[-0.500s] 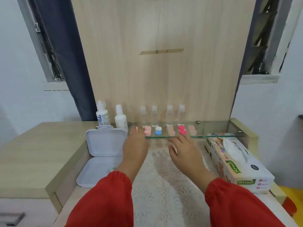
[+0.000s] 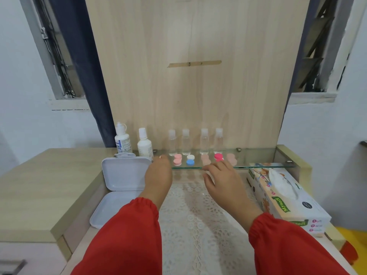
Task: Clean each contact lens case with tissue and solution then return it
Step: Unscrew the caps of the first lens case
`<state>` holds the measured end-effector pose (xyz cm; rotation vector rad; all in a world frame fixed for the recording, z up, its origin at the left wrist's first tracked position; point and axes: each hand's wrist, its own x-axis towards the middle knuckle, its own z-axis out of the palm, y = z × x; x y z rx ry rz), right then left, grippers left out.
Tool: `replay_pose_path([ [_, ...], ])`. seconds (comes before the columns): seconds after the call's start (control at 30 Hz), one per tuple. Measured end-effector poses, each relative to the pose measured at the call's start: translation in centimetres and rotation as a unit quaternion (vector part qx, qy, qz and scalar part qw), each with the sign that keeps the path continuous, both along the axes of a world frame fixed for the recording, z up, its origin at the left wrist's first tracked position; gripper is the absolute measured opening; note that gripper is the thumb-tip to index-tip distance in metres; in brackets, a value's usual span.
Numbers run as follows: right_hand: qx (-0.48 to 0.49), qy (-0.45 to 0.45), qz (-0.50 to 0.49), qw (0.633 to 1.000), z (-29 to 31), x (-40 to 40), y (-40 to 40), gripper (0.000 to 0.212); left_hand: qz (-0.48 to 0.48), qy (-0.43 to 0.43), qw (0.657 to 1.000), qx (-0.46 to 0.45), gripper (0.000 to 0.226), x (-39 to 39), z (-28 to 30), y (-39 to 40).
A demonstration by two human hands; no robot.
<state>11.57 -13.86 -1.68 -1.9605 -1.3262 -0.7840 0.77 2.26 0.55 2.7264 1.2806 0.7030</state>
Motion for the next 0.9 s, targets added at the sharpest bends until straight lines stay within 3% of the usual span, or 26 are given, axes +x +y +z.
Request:
replay_pose_path([
  [0.2,-0.018,0.032,0.009,0.999,-0.7,0.1,-0.5,0.018,-0.01,-0.018,1.0,0.014,0.024,0.0,0.2,-0.4],
  [0.5,-0.099,0.094,0.008,0.991,-2.8,0.3,-2.3,0.021,-0.069,-0.141,0.987,0.044,0.013,-3.0,-0.8,-4.7],
  [0.67,-0.17,0.137,0.0,0.976,-3.5,-0.2,-2.7,0.033,-0.103,-0.1,0.989,-0.034,0.016,-3.6,-2.9,-6.9],
  [0.77,-0.252,0.192,0.009,0.948,-3.6,-0.6,-2.5,0.051,-0.14,-0.057,0.986,-0.074,0.016,-3.3,-4.5,-7.0],
  [0.9,-0.3,0.23,0.039,0.925,-4.0,-1.2,-2.6,0.066,-0.191,-0.041,0.966,-0.166,0.027,-2.7,-6.7,-6.3],
])
